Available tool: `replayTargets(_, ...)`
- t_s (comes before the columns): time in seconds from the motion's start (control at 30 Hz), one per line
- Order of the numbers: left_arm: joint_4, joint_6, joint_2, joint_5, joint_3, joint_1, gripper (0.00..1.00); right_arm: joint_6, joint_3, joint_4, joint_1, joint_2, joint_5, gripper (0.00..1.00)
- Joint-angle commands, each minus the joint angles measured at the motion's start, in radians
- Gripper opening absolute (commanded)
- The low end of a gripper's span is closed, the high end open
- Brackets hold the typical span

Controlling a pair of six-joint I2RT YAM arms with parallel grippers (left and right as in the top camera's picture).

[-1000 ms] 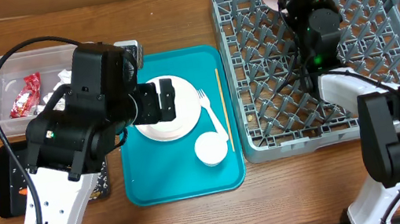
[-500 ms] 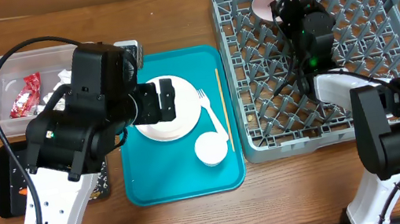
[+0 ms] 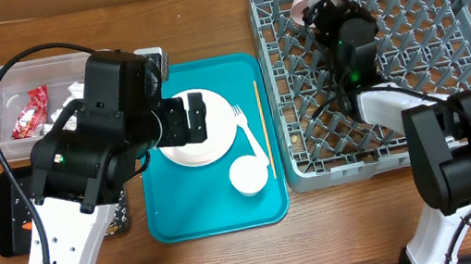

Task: Sort waste into correct bins and load items into the dishwasher
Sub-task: 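Carry the pink bowl with the right gripper over the dish rack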

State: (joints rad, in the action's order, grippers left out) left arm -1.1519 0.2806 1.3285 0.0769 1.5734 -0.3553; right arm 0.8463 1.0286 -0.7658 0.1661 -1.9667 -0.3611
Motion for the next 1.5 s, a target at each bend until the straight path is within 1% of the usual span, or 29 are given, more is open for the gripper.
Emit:
replayTargets(0.0, 0.003, -0.019, -0.008, -0.01, 0.016, 0.005, 1.0, 0.023, 0.006, 0.008, 0.021, -0.014, -0.097, 0.05)
replayTargets(0.07, 0.003, -0.019, -0.008, -0.01, 0.016, 0.005, 1.0, 0.024, 0.006, 0.007, 0.032, -0.014, -0.123, 0.11)
replayTargets(0.23, 0.003, -0.019, -0.008, -0.01, 0.016, 0.005, 1.0, 0.028, 0.006, 0.007, 0.076, -0.01, -0.167, 0.13)
replayTargets(0.33, 0.003, -0.019, -0.008, -0.01, 0.016, 0.005, 1.0, 0.076, 0.006, 0.008, 0.109, -0.008, -0.21, 0.18)
replayTargets(0.43, 0.003, -0.019, -0.008, -0.01, 0.016, 0.005, 1.0, 0.123, 0.006, 0.001, 0.14, -0.008, -0.278, 0.21)
replayTargets(0.6, 0.003, -0.019, -0.008, -0.01, 0.016, 0.005, 1.0, 0.128, 0.006, -0.053, 0.18, -0.008, -0.465, 0.24)
replayTargets(0.8, 0.003, -0.019, -0.008, -0.01, 0.016, 0.005, 1.0, 0.128, 0.006, -0.056, 0.19, -0.008, -0.674, 0.31)
replayTargets(0.9, 0.003, -0.019, -0.008, -0.01, 0.016, 0.005, 1.0, 0.131, 0.006, -0.056, 0.193, -0.008, -0.738, 0.37)
replayTargets(0.97, 0.003, -0.019, -0.008, -0.01, 0.016, 0.005, 1.0, 0.154, 0.006, -0.056, 0.2, -0.006, -0.772, 0.4)
replayTargets(1.07, 0.003, -0.019, -0.008, -0.01, 0.016, 0.005, 1.0, 0.18, 0.006, -0.056, 0.221, 0.003, -0.79, 0.47)
replayTargets(1.1, 0.003, -0.019, -0.008, -0.01, 0.016, 0.005, 1.0, 0.18, 0.006, -0.056, 0.23, 0.009, -0.79, 0.51)
replayTargets(1.17, 0.003, -0.019, -0.008, -0.01, 0.016, 0.005, 1.0, 0.18, 0.006, -0.046, 0.25, 0.022, -0.791, 0.54)
replayTargets(1.3, 0.003, -0.019, -0.008, -0.01, 0.016, 0.005, 1.0, 0.18, 0.006, -0.029, 0.275, 0.035, -0.818, 0.56)
replayTargets(1.47, 0.003, -0.019, -0.008, -0.01, 0.016, 0.005, 1.0, 0.179, 0.006, -0.006, 0.278, 0.035, -0.897, 0.56)
